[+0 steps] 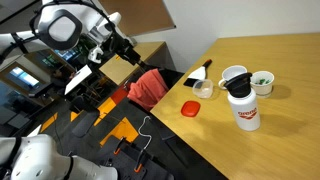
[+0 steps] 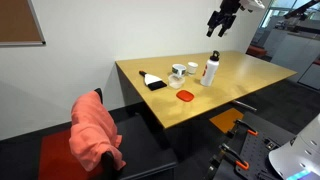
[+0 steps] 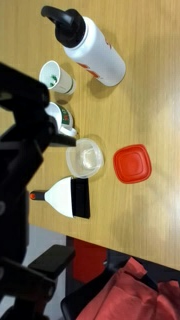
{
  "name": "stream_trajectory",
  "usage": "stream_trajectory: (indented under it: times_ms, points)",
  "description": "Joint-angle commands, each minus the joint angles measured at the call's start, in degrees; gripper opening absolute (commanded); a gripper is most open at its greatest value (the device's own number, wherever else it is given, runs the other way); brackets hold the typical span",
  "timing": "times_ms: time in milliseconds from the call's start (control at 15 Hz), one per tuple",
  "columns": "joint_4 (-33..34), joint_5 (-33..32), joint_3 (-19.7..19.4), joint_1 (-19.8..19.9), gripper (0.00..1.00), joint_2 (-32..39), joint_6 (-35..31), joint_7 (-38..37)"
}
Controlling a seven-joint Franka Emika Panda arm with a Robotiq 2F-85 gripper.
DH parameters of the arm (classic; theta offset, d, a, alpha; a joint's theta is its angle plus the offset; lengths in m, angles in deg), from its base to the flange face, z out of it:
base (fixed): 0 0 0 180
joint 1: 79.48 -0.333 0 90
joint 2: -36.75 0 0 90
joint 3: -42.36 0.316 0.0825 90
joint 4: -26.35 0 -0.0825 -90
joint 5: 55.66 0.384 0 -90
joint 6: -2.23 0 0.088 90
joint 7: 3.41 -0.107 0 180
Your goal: Cover the colourless lunchbox with the orange lid
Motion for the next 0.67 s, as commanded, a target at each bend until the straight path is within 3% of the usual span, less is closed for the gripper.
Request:
stream_trajectory:
  times_ms: [0,267,600]
  points:
    - [0.1,0.1,0.2,0.2,1.00,0.0,0.2,0.1]
    - [0.1,0.1,0.2,0.2,1.00,0.0,0.2,0.1]
    - [-3.3,-0.7,-0.7,0.1,1.00,3.0,-6.0,4.8]
